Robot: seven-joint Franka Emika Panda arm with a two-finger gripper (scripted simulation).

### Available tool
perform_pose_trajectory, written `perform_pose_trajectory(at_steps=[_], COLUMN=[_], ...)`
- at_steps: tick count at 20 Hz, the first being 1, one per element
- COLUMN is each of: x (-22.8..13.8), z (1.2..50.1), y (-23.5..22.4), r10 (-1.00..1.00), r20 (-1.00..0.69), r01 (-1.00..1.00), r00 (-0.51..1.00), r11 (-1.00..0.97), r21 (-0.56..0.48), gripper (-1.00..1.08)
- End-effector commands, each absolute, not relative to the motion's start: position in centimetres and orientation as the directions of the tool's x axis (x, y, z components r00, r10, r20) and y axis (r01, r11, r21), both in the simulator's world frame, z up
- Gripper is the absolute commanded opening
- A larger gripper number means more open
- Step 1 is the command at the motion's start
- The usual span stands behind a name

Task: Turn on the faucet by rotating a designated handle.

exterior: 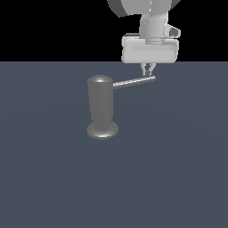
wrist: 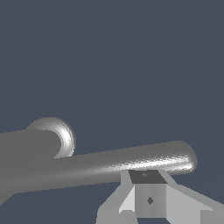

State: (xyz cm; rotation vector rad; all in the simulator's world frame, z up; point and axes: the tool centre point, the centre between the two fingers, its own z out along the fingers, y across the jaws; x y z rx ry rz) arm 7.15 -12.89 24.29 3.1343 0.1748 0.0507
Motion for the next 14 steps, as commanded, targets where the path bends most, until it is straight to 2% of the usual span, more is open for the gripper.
perform_pose_trajectory(at_steps=[1, 14], x=[7.8, 11.1], z=[23.1, 22.8], y=[-12.4, -12.1], r10=[0.116, 0.105], r20=[0.017, 0.01], r01=[0.116, 0.105], r00=[0.993, 0.994], r11=[-0.993, -0.995], r21=[-0.001, -0.001], gripper=[-1.0, -1.0])
